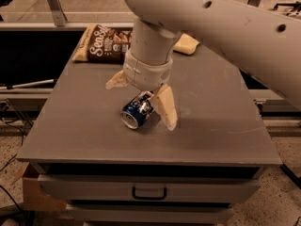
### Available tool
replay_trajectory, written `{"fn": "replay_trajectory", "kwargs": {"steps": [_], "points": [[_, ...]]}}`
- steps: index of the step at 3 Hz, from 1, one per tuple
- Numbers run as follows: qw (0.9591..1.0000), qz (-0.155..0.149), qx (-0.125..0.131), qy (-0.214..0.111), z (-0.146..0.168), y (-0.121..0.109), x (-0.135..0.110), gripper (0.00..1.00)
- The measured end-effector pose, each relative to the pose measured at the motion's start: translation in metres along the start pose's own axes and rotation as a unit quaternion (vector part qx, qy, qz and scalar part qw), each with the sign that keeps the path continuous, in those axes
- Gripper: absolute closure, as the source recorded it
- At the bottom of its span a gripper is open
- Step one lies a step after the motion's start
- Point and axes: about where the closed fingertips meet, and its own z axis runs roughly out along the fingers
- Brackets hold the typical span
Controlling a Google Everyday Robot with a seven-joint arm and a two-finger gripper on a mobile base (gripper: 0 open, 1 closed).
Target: Place pepsi can upright
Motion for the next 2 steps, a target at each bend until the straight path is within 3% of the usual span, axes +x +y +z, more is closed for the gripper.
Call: {"fn": "replay_trajectory", "kwargs": {"steps": [1, 2], "points": [[0.9998, -0.012, -0.013, -0.004, 0.0118, -0.0009, -0.0044, 0.1], [0.9996, -0.017, -0.021, -0.001, 0.0172, -0.0021, -0.0063, 0.27]]}}
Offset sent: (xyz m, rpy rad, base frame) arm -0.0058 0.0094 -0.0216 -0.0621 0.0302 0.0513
